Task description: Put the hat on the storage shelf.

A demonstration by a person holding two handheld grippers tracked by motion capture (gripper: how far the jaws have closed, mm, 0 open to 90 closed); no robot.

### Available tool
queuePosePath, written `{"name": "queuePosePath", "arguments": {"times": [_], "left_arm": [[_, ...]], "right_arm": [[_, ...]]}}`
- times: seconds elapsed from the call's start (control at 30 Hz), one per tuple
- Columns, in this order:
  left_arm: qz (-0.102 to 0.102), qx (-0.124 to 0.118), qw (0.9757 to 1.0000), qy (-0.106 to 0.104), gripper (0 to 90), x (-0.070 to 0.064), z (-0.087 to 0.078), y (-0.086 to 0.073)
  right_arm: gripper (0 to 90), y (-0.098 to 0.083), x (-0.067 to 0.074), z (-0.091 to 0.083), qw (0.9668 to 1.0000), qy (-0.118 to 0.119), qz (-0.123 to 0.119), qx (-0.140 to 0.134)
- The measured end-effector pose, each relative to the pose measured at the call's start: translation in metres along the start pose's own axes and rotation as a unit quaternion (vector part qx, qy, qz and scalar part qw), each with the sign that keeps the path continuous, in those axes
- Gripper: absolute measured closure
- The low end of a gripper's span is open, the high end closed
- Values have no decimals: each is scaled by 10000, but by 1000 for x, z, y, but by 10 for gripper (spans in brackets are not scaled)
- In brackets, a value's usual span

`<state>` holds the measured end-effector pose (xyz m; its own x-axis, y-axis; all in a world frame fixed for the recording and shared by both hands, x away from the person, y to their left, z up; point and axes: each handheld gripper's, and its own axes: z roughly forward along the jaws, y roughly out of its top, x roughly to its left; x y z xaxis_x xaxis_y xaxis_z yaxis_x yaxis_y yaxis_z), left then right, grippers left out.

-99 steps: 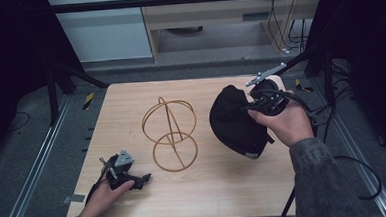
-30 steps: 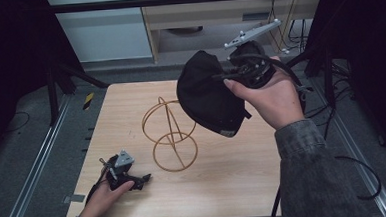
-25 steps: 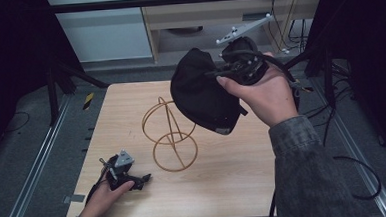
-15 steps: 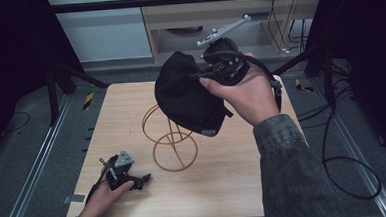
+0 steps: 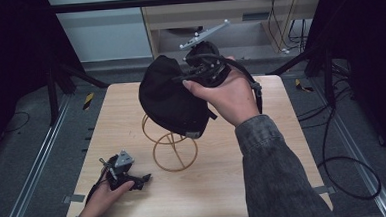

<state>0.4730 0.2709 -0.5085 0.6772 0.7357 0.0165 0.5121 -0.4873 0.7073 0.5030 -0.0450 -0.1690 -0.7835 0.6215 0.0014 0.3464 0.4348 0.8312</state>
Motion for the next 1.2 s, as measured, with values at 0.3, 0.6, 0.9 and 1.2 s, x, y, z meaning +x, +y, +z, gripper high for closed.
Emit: {"name": "queuePosePath", "arguments": {"times": [0.3,0.6,0.9,1.2], "left_arm": [[-3,1,10000,5,0,0,0,0],[-3,1,10000,5,0,0,0,0],[-1,3,10000,4,0,0,0,0],[-2,2,10000,4,0,0,0,0]], "right_arm": [[785,3,3,16,9999,-29,-15,149],[782,6,4,35,9992,-61,-73,395],[779,8,7,44,9987,47,-102,500],[774,7,12,50,9979,99,-186,616]]}}
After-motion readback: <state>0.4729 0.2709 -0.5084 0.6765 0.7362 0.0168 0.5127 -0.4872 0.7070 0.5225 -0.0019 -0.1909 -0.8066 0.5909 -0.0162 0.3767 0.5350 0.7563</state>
